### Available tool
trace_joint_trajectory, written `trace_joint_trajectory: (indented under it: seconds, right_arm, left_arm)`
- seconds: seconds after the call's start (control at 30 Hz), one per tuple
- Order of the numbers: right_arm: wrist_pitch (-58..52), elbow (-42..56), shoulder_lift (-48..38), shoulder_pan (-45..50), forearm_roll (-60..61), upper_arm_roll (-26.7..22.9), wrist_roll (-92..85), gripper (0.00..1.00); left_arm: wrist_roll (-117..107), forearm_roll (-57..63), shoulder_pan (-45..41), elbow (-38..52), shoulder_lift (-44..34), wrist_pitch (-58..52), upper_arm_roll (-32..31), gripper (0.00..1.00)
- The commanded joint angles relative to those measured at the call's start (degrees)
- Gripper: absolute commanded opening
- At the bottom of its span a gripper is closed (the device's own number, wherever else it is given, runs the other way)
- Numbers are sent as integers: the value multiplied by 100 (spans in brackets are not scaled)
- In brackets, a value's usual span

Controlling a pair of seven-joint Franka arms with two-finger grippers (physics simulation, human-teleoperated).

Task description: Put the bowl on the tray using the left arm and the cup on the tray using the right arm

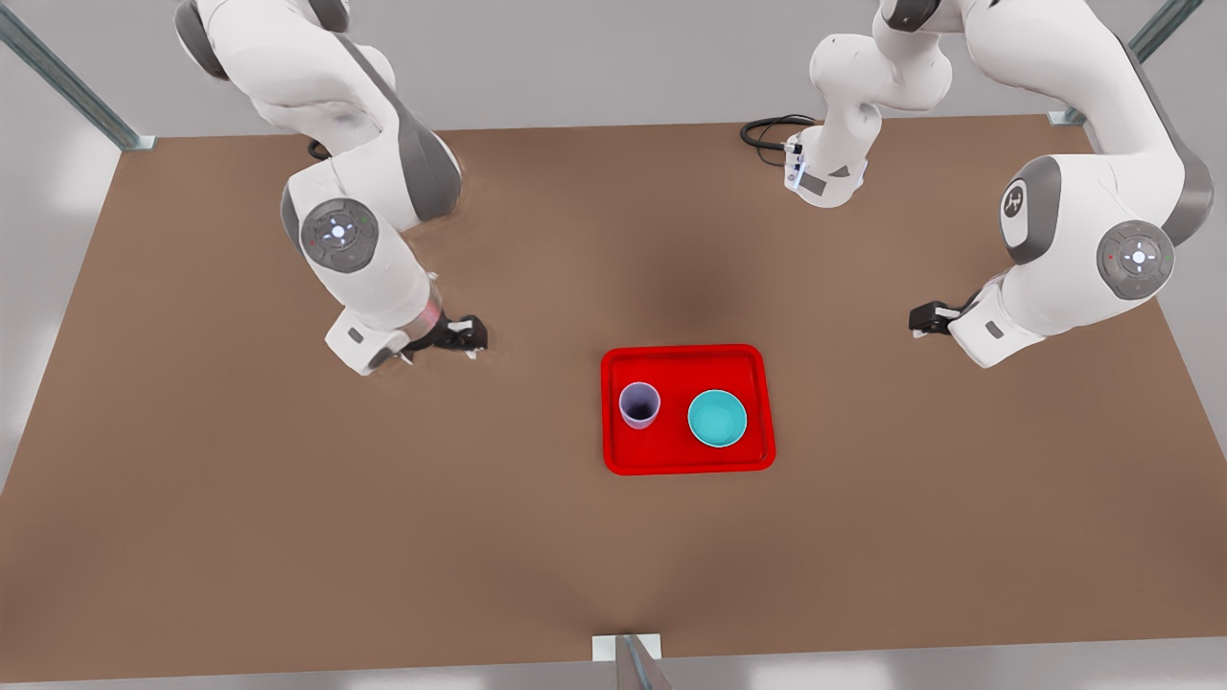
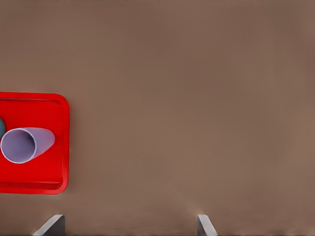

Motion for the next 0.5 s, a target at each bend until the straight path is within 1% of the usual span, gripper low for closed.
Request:
trace_joint_trajectory:
  seconds: [0.0, 0.03, 0.07, 0.1, 0.13, 0.17, 0.2, 0.23, 0.33, 0.37, 0.4, 0.47]
  right_arm:
    - [33, -207, -208, -44, 3, -73, -14, 100]
    - [-46, -410, -463, -61, 30, -450, -469, 100]
    - [-99, -568, -569, -210, 222, -872, -1225, 100]
    - [-204, -577, -578, -517, 355, -1031, -1928, 100]
    - [-546, -525, -630, -790, 346, -1022, -1947, 100]
    - [-617, -524, -718, -1098, 320, -944, -1991, 100]
    - [-679, -542, -762, -1439, 311, -594, -1991, 100]
    - [-758, -516, -754, -1512, 302, -521, -1991, 100]
    - [-723, -445, -692, -1477, 293, -460, -2009, 100]
    - [-767, -288, -526, -1468, 293, -460, -2053, 100]
    - [-943, 214, -165, -1433, 293, -460, -2106, 100]
    - [-925, 205, -156, -1433, 293, -460, -2097, 100]
  left_arm:
    - [-40, -6, -1, 9, 10, 4, 0, 100]
    - [-76, -14, -1, 62, 62, 109, 0, 100]
    - [-76, -32, -1, 325, 159, 101, -8, 100]
    - [-67, -50, -1, 325, 168, 30, -8, 100]
    - [-23, -93, -1, 317, 203, 21, -17, 100]
    - [-41, -173, 8, 325, 353, 30, -26, 100]
    - [-58, -146, 182, 281, 265, 83, -113, 100]
    - [-50, -111, 939, 211, 133, 101, -922, 100]
    - [-76, 21, 720, 202, 168, 118, -914, 100]
    - [-76, 12, 720, 202, 177, 109, -914, 100]
    - [-76, 12, 720, 202, 168, 109, -914, 100]
    - [-85, 3, 720, 202, 177, 109, -914, 100]
